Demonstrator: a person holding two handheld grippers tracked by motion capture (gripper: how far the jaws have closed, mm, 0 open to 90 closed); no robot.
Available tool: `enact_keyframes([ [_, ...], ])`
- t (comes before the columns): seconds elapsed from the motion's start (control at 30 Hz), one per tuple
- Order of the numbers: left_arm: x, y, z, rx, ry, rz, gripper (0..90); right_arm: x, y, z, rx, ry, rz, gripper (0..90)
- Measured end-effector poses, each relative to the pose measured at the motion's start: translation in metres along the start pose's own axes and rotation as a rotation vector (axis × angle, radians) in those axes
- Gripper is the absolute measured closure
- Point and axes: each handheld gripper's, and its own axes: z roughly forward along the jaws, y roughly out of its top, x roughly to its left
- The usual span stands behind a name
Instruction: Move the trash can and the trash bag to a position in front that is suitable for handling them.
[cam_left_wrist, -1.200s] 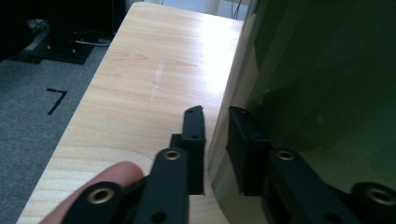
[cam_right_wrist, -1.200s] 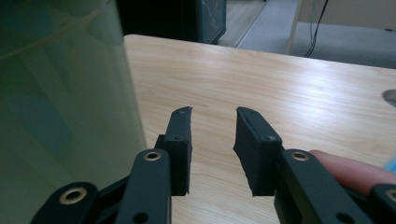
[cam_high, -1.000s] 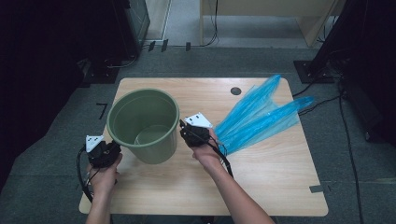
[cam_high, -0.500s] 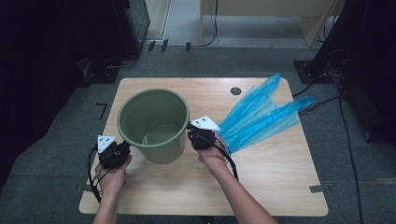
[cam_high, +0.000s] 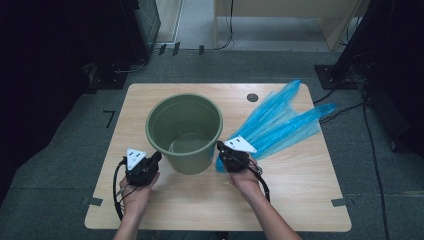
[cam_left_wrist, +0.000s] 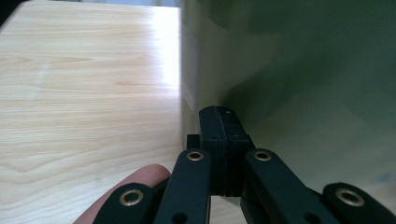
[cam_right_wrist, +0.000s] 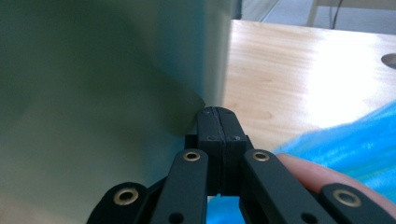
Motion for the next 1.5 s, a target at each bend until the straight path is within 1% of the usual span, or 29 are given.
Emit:
enact_keyframes([
  [0.03,0.0,0.0,0.0,0.001,-0.004,-0.005,88.3,0.0,-0.002,-0.004,0.001,0.002,-0.011,80.7],
  [0.07,0.001,0.0,0.001,-0.005,0.001,-0.018,85.1,-0.001,-0.004,-0.006,0.004,-0.02,-0.038,79.3],
  [0.1,0.004,0.001,0.002,-0.012,0.016,-0.035,83.6,-0.002,-0.005,-0.009,0.007,-0.043,-0.059,79.3],
  [0.13,0.008,0.001,0.003,-0.017,0.036,-0.045,83.6,-0.005,-0.005,-0.011,0.001,-0.049,-0.056,79.3],
  [0.17,0.012,0.001,0.004,-0.022,0.053,-0.059,83.5,-0.009,-0.004,-0.012,-0.005,-0.046,-0.035,79.3],
  [0.23,0.021,0.004,0.009,-0.024,0.07,-0.095,83.8,-0.018,0.001,-0.011,-0.011,-0.051,0.009,79.9],
  [0.27,0.025,0.005,0.011,-0.029,0.074,-0.108,84.3,-0.022,0.005,-0.009,-0.016,-0.057,0.019,80.7],
  [0.33,0.03,0.01,0.015,-0.041,0.067,-0.137,85.0,-0.028,0.013,-0.004,-0.026,-0.066,0.026,81.6],
  [0.4,0.033,0.018,0.019,-0.054,0.073,-0.144,86.0,-0.031,0.019,0.003,-0.032,-0.066,0.044,83.2],
  [0.47,0.035,0.026,0.024,-0.059,0.064,-0.155,86.8,-0.032,0.025,0.011,-0.031,-0.064,0.048,83.9],
  [0.57,0.037,0.035,0.032,-0.065,0.05,-0.176,87.9,-0.029,0.032,0.023,-0.027,-0.045,0.06,85.4],
  [0.63,0.037,0.039,0.037,-0.063,0.032,-0.174,88.5,-0.027,0.035,0.029,-0.028,-0.03,0.063,86.6],
  [0.7,0.035,0.041,0.04,-0.058,0.021,-0.168,89.3,-0.022,0.037,0.036,-0.024,-0.036,0.063,88.4],
  [0.73,0.034,0.041,0.041,-0.059,0.032,-0.165,90.0,-0.021,0.038,0.038,-0.02,-0.025,0.072,90.0],
  [0.77,0.034,0.041,0.041,-0.058,0.029,-0.174,90.0,-0.021,0.038,0.039,-0.02,-0.02,0.084,90.0],
  [0.8,0.034,0.041,0.04,-0.058,0.024,-0.179,90.0,-0.021,0.039,0.039,-0.013,-0.01,0.111,90.0],
  [0.83,0.034,0.04,0.039,-0.059,0.023,-0.171,90.0,-0.023,0.039,0.038,-0.006,0.005,0.13,90.0],
  [0.9,0.031,0.037,0.037,-0.062,0.015,-0.159,90.0,-0.023,0.037,0.035,-0.009,0.012,0.11,90.0],
  [0.97,0.027,0.035,0.033,-0.062,0.011,-0.141,90.0,-0.024,0.036,0.031,-0.005,0.013,0.1,90.0],
  [1.03,0.022,0.032,0.031,-0.06,0.008,-0.135,90.0,-0.024,0.034,0.026,0.001,0.002,0.089,90.0],
  [1.17,0.012,0.027,0.024,-0.06,-0.002,-0.117,90.0,-0.024,0.028,0.014,-0.005,-0.023,0.049,90.0],
  [1.27,0.003,0.022,0.018,-0.061,-0.01,-0.099,90.0,-0.025,0.022,0.002,-0.01,-0.032,0.044,90.0],
  [1.5,-0.016,0.009,0.003,-0.055,-0.041,-0.089,90.0,-0.026,0.007,-0.028,-0.014,-0.044,0.039,90.0],
])
